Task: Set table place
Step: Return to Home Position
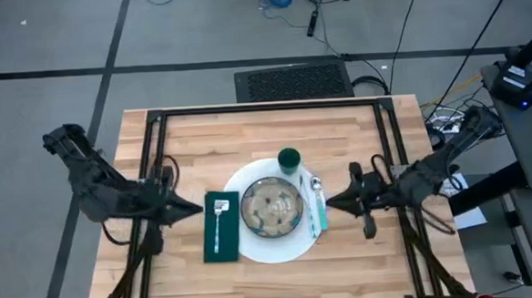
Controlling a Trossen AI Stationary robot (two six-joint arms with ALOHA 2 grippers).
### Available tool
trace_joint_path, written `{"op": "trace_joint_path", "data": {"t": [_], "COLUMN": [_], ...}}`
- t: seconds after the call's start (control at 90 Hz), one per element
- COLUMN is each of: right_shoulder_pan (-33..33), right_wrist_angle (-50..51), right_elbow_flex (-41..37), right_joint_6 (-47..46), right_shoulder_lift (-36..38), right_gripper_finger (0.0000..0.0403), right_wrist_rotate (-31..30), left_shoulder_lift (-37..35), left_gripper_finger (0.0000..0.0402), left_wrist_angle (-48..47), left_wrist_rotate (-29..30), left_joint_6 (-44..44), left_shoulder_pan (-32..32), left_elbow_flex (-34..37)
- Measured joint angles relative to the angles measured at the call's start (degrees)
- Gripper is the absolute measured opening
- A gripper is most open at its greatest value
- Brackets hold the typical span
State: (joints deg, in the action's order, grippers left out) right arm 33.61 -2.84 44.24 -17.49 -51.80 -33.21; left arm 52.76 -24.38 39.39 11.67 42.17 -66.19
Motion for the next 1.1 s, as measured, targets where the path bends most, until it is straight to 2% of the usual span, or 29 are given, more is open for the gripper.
{"op": "trace_joint_path", "data": {"t": [0.1,0.222,0.344,0.456,0.589,0.733,0.922,1.1], "right_shoulder_pan": [-4.9,-12.5,-19.6,-23.1,-23.9,-22.9,-19.6,-18.8], "right_wrist_angle": [-0.2,-2.2,-4.5,-5.2,-6.5,-4.4,0.9,7.8], "right_elbow_flex": [-2.1,-4.5,-6.0,-6.1,-6.1,-6.1,-6.0,-6.0], "right_joint_6": [1.4,1.6,1.6,2.2,5.2,4.8,5.1,6.2], "right_shoulder_lift": [3.3,5.2,5.4,5.4,6.0,8.2,13.5,18.3], "right_gripper_finger": [0.0,0.0,0.0,0.0,0.0,0.0,0.0,0.0], "right_wrist_rotate": [2.8,12.7,20.9,22.8,23.0,23.0,21.5,21.0], "left_shoulder_lift": [-2.1,-3.2,-3.3,-3.9,-5.8,-11.6,-27.1,-38.3], "left_gripper_finger": [0.0,0.0,0.0,0.0,0.0,0.0,0.0,0.0], "left_wrist_angle": [-0.1,-0.5,0.8,6.2,10.7,13.2,13.0,10.8], "left_wrist_rotate": [-1.8,-10.1,-15.2,-17.4,-20.2,-20.6,-19.4,-10.2], "left_joint_6": [-2.0,-2.6,-2.0,-1.5,1.1,2.5,4.4,4.1], "left_shoulder_pan": [-3.8,-9.0,-12.3,-14.8,-17.9,-19.1,-19.1,-19.1], "left_elbow_flex": [0.0,0.0,1.7,7.2,15.0,21.9,29.9,34.2]}}
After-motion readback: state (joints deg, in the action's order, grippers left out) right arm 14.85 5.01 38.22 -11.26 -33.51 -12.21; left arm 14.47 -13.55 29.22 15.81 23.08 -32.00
